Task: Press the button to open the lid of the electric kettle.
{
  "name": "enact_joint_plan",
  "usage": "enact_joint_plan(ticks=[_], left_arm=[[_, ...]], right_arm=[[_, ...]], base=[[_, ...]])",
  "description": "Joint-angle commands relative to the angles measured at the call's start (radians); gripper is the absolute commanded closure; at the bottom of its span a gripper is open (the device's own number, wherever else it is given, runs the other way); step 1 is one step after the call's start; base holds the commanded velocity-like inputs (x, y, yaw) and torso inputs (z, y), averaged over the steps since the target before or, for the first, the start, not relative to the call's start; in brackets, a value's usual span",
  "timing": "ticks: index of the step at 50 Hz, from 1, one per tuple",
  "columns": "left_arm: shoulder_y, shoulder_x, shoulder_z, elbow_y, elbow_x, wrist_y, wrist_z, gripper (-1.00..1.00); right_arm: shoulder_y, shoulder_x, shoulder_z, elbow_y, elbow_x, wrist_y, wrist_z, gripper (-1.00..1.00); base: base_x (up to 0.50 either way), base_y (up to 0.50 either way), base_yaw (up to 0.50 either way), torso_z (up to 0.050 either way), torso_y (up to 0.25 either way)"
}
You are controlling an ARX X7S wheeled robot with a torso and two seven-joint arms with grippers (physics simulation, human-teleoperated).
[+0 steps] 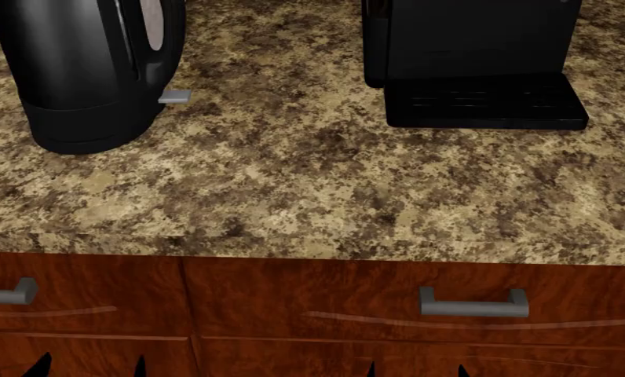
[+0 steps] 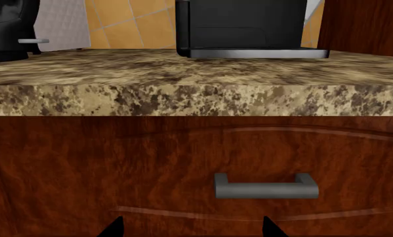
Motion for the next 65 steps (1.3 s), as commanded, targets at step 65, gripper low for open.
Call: enact_joint_plan(ticks=[65], left_arm=[[-0.228, -0.215, -0.133, 0.586, -0.204, -0.29, -0.231, -1.0]], right_arm=[[0.238, 0.226, -0.089, -0.835, 0.113, 0.705, 0.108, -1.0]], base=[[0.05, 0.13, 0.0, 0.03, 0.0]])
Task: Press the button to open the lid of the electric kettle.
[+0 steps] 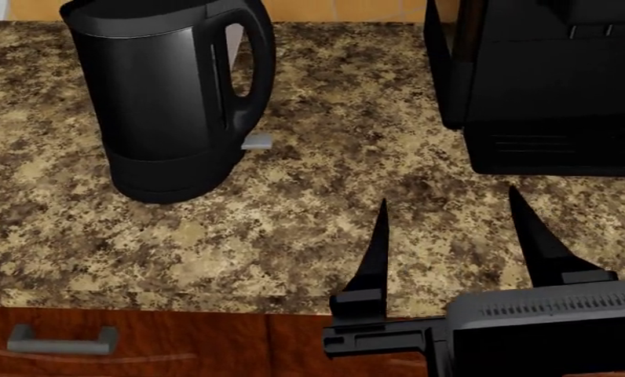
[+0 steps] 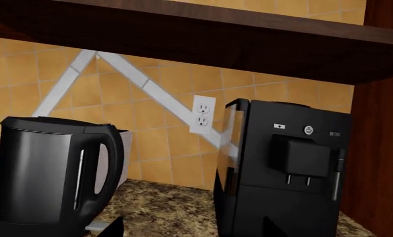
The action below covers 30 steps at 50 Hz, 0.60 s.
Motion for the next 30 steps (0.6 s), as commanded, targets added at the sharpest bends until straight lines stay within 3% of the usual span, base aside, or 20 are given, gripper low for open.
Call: enact_joint_plan(ticks=[1, 6, 25, 30], left_arm=[[-0.008, -0.016, -0.002, 0.009, 0.022, 0.01, -0.022, -1.0], [-0.009, -0.02, 0.001, 0.018, 0.021, 0.003, -0.026, -1.0], [0.004, -0.026, -0.011, 0.013, -0.004, 0.029, -0.029, -1.0], [0.005, -0.029, -0.008, 0.01, -0.005, 0.035, -0.029, -1.0]], right_arm=[[0.004, 0.01, -0.006, -0.022, 0.009, 0.015, 0.004, -1.0], [-0.003, 0.024, -0.025, -0.024, 0.006, -0.01, -0.006, -1.0], [-0.013, 0.005, 0.028, -0.013, 0.101, -0.035, -0.031, -1.0], [-0.004, 0.008, 0.023, -0.017, 0.09, -0.009, -0.012, -1.0]], base=[[0.25, 0.5, 0.0, 0.0, 0.0], [0.34, 0.43, 0.0, 0.0, 0.0], [0.5, 0.0, 0.0, 0.0, 0.0], [0.06, 0.0, 0.0, 0.0, 0.0]])
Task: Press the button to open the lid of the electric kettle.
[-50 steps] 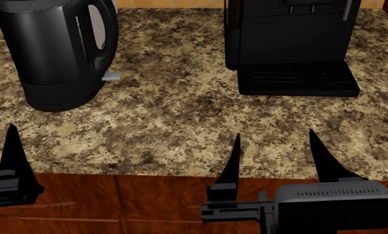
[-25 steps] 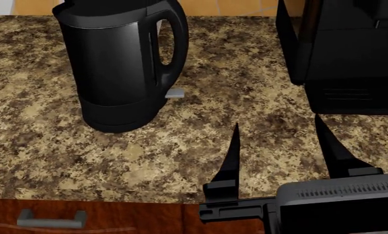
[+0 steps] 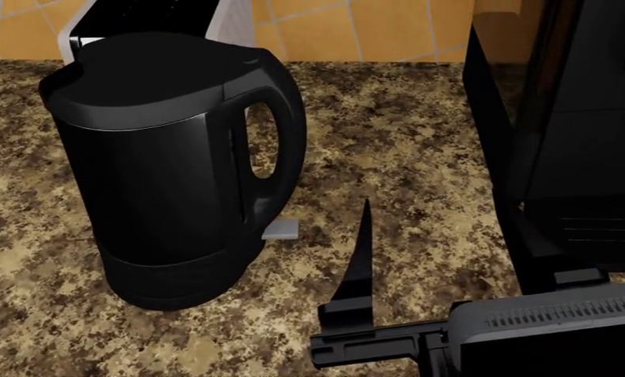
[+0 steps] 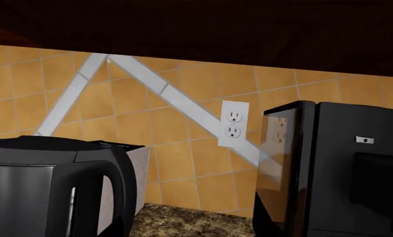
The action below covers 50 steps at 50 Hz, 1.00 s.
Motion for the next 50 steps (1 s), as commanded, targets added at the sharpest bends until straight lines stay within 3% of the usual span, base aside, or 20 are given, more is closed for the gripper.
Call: enact_joint_plan(ticks=[1, 11, 22, 23, 33, 36, 38, 40, 43, 45, 50], left_arm=[[0.003, -0.006, -0.006, -0.002, -0.011, 0.011, -0.003, -1.0], [-0.004, -0.013, -0.029, 0.012, -0.042, -0.008, -0.014, -1.0], [-0.014, -0.021, -0.065, 0.024, -0.077, -0.025, -0.028, -1.0], [-0.015, -0.023, -0.071, 0.025, -0.081, -0.028, -0.03, -1.0], [-0.032, -0.041, -0.124, 0.027, -0.117, -0.045, -0.045, -1.0], [-0.043, -0.053, -0.186, 0.043, -0.184, -0.074, -0.048, -1.0], [-0.045, -0.058, -0.211, 0.046, -0.199, -0.076, -0.053, -1.0], [-0.047, -0.061, -0.221, 0.046, -0.201, -0.076, -0.058, -1.0], [-0.047, -0.065, -0.228, 0.047, -0.201, -0.076, -0.061, -1.0], [-0.049, -0.067, -0.235, 0.045, -0.205, -0.077, -0.064, -1.0], [-0.047, -0.081, -0.265, 0.062, -0.224, -0.087, -0.069, -1.0]], right_arm=[[0.005, -0.002, 0.009, 0.002, 0.021, 0.015, 0.008, -1.0], [0.0, -0.004, 0.017, -0.005, 0.032, 0.002, 0.016, -1.0], [0.012, 0.001, 0.021, -0.014, 0.061, 0.041, 0.018, -1.0], [-0.002, 0.005, 0.017, -0.012, 0.053, -0.011, 0.006, -1.0], [0.003, 0.005, 0.021, -0.033, 0.069, 0.01, 0.018, -1.0], [0.075, 0.013, 0.019, -0.146, 0.09, 0.206, 0.072, -1.0], [0.158, 0.028, 0.052, -0.216, 0.217, 0.337, 0.114, -1.0], [0.291, 0.167, 0.019, -0.216, 0.498, 0.377, 0.337, -1.0], [0.597, 0.145, 0.121, -0.198, 0.869, 0.723, 0.557, -1.0], [0.758, 0.099, 0.187, -0.124, 1.066, 0.869, 0.686, -1.0], [1.092, 0.138, 0.08, 0.219, 1.426, 0.899, 0.965, -1.0]], base=[[0.0, 0.0, 0.0, 0.0, 0.0], [0.38, -0.02, 0.0, 0.0, 0.0], [0.0, 0.0, 0.0, 0.0, 0.001], [0.0, 0.0, 0.0, 0.0, 0.0], [0.43, 0.0, 0.0, 0.0, 0.0], [0.0, 0.0, 0.0, 0.0, 0.0], [0.0, 0.0, 0.0, 0.0, 0.0], [0.0, 0.0, 0.0, 0.0, 0.0], [0.0, 0.0, 0.0, 0.0, 0.0], [0.0, 0.0, 0.0, 0.0, 0.0], [0.0, 0.0, 0.0, 0.0, 0.0]])
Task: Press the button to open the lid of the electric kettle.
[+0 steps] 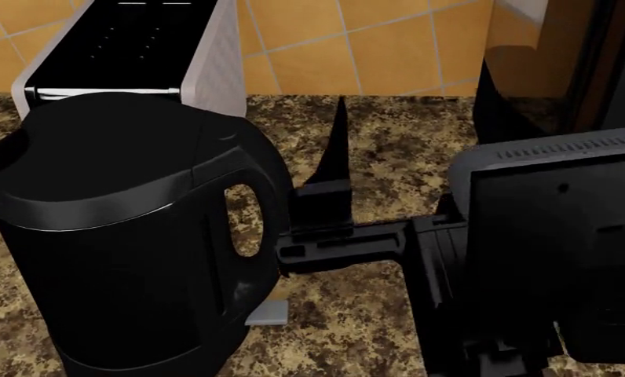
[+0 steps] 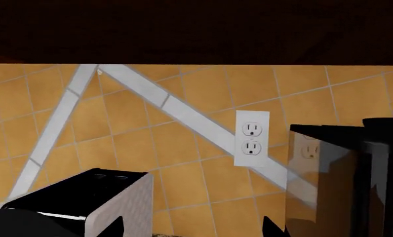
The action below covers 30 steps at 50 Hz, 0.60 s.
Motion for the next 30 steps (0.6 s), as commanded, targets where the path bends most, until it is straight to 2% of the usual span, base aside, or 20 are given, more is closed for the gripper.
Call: enact_joint_plan(ticks=[1, 3, 7, 9, 11, 14, 15, 17, 18, 19, 23, 27, 30], left_arm=[[-0.007, -0.028, -0.083, 0.02, -0.052, -0.022, -0.018, -1.0], [-0.012, -0.039, -0.106, 0.026, -0.066, -0.034, -0.025, -1.0], [0.0, -0.044, -0.146, 0.033, -0.087, -0.031, -0.026, -1.0], [0.001, -0.047, -0.159, 0.033, -0.097, -0.033, -0.028, -1.0], [0.001, -0.05, -0.177, 0.034, -0.112, -0.036, -0.029, -1.0], [0.002, -0.053, -0.189, 0.037, -0.124, -0.038, -0.031, -1.0], [0.002, -0.054, -0.197, 0.039, -0.133, -0.042, -0.032, -1.0], [0.003, -0.055, -0.199, 0.04, -0.135, -0.043, -0.034, -1.0], [0.005, -0.058, -0.207, 0.045, -0.143, -0.046, -0.034, -1.0], [0.005, -0.058, -0.21, 0.047, -0.146, -0.047, -0.035, -1.0], [0.004, -0.06, -0.216, 0.054, -0.156, -0.055, -0.043, -1.0], [0.005, -0.062, -0.21, 0.06, -0.155, -0.059, -0.047, -1.0], [0.005, -0.063, -0.208, 0.06, -0.154, -0.059, -0.048, -1.0]], right_arm=[[0.671, 0.062, -0.077, 0.374, 0.769, 0.352, 0.533, -1.0], [0.775, 0.082, -0.18, 0.515, 0.861, 0.345, 0.593, -1.0], [0.996, 0.08, -0.367, 0.808, 0.96, 0.351, 0.565, -1.0], [1.141, 0.076, -0.509, 0.973, 1.037, 0.358, 0.543, -1.0], [1.26, 0.066, -0.607, 1.1, 1.048, 0.359, 0.476, -1.0], [1.354, 0.047, -0.686, 1.212, 1.006, 0.359, 0.305, -1.0], [1.399, 0.032, -0.725, 1.265, 0.97, 0.36, 0.223, 1.0], [1.42, 0.035, -0.77, 1.287, 0.984, 0.352, 0.167, 1.0], [1.479, 0.034, -0.908, 1.31, 0.96, 0.363, 0.046, 1.0], [1.496, 0.034, -0.934, 1.317, 0.928, 0.357, 0.007, 1.0], [1.553, 0.027, -0.974, 1.369, 0.891, 0.346, -0.117, 1.0], [1.564, 0.017, -0.992, 1.422, 0.927, 0.344, -0.156, 1.0], [1.606, -0.001, -1.092, 1.436, 0.86, 0.359, -0.315, 1.0]], base=[[0.0, 0.0, 0.0, 0.0, 0.0], [0.0, 0.0, 0.0, 0.0, 0.0], [0.0, 0.0, 0.0, 0.0, 0.0], [0.0, 0.0, 0.0, 0.0, 0.0], [0.0, 0.0, 0.0, 0.0, 0.0], [0.0, 0.0, 0.0, 0.0, 0.0], [0.0, 0.0, 0.0, 0.0, 0.0], [0.0, 0.0, 0.0, 0.0, 0.0], [0.0, 0.0, 0.0, 0.0, 0.0], [0.0, 0.0, 0.0, 0.0, 0.0], [0.0, 0.0, 0.0, 0.0, 0.0], [0.0, 0.0, 0.0, 0.0, 0.0], [0.0, 0.0, 0.0, 0.0, 0.0]])
